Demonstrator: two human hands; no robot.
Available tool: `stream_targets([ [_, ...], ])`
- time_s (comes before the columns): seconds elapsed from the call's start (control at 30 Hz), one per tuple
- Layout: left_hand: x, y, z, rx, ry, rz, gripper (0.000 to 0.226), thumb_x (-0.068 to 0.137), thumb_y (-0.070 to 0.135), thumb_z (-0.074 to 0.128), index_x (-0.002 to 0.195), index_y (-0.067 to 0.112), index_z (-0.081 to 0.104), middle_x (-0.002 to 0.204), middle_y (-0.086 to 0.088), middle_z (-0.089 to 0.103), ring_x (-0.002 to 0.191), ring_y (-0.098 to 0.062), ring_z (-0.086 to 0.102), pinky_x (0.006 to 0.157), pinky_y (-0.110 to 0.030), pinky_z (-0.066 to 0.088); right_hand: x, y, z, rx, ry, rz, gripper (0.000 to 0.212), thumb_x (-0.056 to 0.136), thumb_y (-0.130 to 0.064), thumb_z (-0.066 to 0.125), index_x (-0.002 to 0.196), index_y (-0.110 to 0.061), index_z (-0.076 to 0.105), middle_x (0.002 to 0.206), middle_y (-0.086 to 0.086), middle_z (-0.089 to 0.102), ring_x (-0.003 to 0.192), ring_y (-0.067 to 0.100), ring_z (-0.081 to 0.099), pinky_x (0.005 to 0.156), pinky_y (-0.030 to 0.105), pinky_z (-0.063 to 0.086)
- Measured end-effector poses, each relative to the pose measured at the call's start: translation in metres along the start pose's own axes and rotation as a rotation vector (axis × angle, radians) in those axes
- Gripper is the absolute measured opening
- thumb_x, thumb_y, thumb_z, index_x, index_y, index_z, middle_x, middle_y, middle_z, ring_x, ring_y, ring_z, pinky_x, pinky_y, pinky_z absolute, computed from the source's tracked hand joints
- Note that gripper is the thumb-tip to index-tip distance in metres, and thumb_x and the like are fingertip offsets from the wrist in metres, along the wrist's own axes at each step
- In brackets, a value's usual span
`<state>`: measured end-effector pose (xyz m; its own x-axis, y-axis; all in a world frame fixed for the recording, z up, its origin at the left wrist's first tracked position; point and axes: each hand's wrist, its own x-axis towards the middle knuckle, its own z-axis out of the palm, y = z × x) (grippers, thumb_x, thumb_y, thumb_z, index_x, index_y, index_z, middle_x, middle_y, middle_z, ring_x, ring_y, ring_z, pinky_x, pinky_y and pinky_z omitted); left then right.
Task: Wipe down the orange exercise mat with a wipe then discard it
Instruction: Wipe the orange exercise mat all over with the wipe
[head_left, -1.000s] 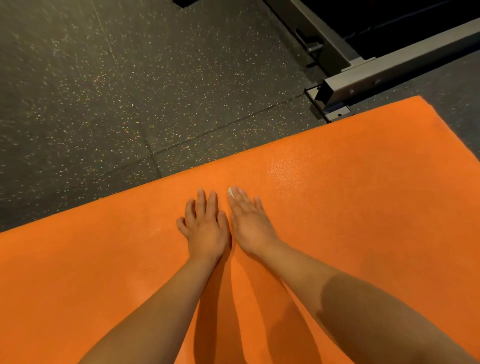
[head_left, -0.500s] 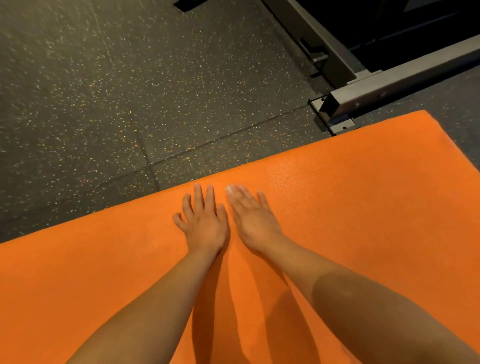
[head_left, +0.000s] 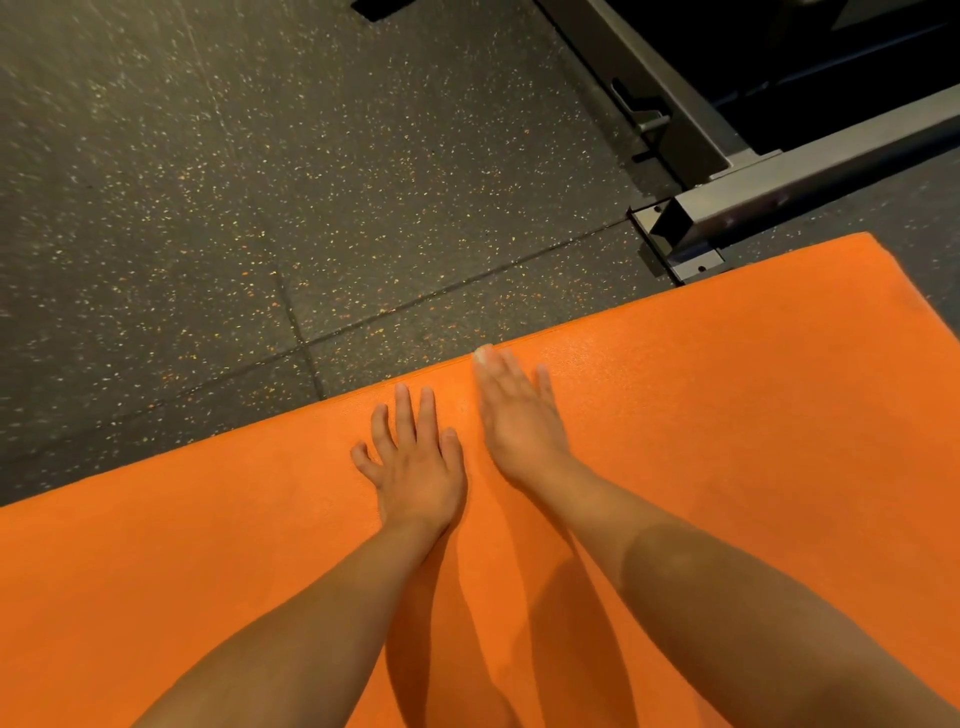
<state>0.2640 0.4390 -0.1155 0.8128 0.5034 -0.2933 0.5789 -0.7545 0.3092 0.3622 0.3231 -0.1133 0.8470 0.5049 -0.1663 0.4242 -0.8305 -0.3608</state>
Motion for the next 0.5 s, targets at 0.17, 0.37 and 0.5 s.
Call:
stream_targets([
  [0.17,0.000,-0.004,0.001,-0.037,0.027,0.031,0.061,0.102,0.049,0.029,0.159,0.034,0.012,0.168,0.006,-0.007,0.152,-0.022,-0.011,0.116,-0.062,0.000,0.017,-0.006,0.000,0.075,0.056,0.208,0.064,0.106,-0.010,0.032,0.163,-0.018,0.005,0.170,-0.005,-0.005,0.156,0.012,-0.010,0.125,0.048,-0.008],
  [0.37,-0.002,-0.017,-0.002,-0.081,0.017,0.117,0.067,0.094,0.045,0.039,0.158,0.031,0.024,0.169,0.004,-0.003,0.152,-0.019,-0.009,0.114,-0.056,-0.002,-0.009,-0.037,0.017,0.112,-0.054,-0.037,0.068,0.103,-0.013,0.042,0.163,-0.020,0.010,0.170,-0.008,-0.001,0.155,0.008,-0.009,0.124,0.044,-0.010],
  [0.5,-0.013,-0.021,-0.001,-0.061,0.004,0.149,0.063,0.100,0.039,0.040,0.159,0.030,0.022,0.169,0.005,0.001,0.152,-0.018,-0.005,0.118,-0.054,-0.001,-0.044,-0.031,0.021,0.097,-0.114,-0.152,0.062,0.105,-0.016,0.036,0.162,-0.023,0.013,0.170,-0.011,0.002,0.155,0.006,-0.004,0.126,0.045,-0.007],
])
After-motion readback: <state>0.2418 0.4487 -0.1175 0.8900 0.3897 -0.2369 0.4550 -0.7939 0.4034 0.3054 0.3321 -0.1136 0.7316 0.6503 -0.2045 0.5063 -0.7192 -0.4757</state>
